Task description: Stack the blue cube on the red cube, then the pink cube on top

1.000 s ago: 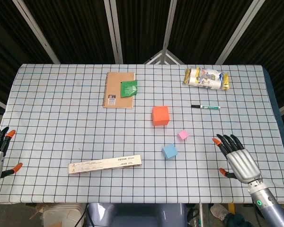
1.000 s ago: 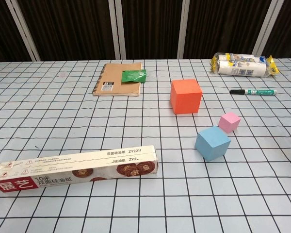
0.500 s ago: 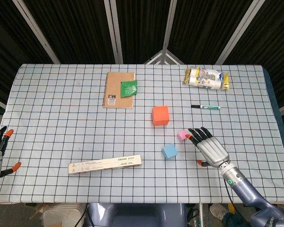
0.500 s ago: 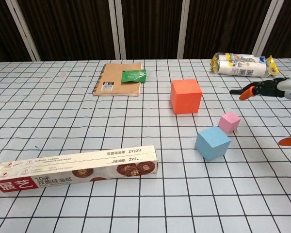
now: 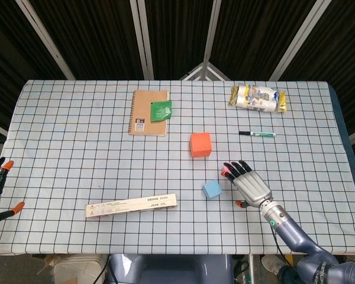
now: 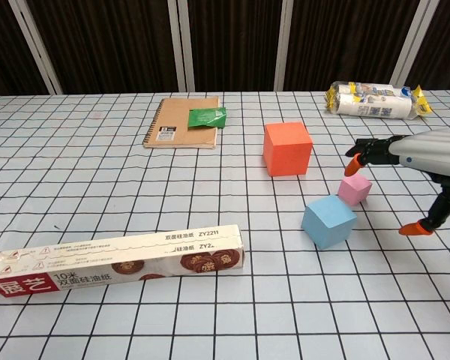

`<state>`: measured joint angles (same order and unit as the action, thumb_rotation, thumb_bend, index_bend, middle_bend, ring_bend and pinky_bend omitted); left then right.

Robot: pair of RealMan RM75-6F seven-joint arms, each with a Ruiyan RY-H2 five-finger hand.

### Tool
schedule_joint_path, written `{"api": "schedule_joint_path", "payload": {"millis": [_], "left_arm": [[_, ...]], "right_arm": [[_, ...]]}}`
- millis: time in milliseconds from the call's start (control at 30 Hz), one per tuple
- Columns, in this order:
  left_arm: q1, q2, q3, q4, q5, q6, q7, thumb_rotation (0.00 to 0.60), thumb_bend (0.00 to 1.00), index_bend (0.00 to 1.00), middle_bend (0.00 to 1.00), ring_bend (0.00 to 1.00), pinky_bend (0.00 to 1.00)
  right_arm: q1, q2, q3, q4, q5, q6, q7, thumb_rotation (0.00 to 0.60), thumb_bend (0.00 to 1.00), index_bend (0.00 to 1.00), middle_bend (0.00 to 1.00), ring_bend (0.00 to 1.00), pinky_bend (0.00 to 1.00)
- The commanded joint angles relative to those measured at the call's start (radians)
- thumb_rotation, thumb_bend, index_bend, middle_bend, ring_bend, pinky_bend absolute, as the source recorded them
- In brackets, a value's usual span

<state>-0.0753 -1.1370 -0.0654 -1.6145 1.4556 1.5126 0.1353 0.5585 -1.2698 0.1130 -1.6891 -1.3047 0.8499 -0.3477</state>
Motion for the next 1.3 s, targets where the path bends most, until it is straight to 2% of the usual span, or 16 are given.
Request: {"api": "schedule_joint_path", "payload": {"millis": [33, 700, 1300], "left_arm": [[-0.001, 0.001, -0.001, 0.0, -0.001, -0.003, -0.003, 0.6, 0.11, 0.03, 0.0, 0.0, 0.0], [0.003, 0.021, -0.007, 0.009, -0.007, -0.001, -0.063, 0.6, 0.11, 0.03, 0.0, 0.0, 0.0], [0.004, 0.023, -0.007, 0.007, -0.011, -0.002, -0.068, 0.6, 0.11, 0.03, 0.0, 0.0, 0.0]], "right_arm": [[0.016, -0.023, 0.0, -0.007, 0.026, -0.005, -0.03, 0.6, 0.26, 0.21, 0.0, 0.0, 0.0], [0.117, -0.134, 0.012, 0.004, 0.223, -0.007, -0.171, 0.6, 0.26, 0.27, 0.0, 0.0, 0.0], [0.158, -0.166, -0.003, 0.033, 0.26, 0.009, -0.163, 0.6, 0.26, 0.4, 0.0, 0.0, 0.0]]}}
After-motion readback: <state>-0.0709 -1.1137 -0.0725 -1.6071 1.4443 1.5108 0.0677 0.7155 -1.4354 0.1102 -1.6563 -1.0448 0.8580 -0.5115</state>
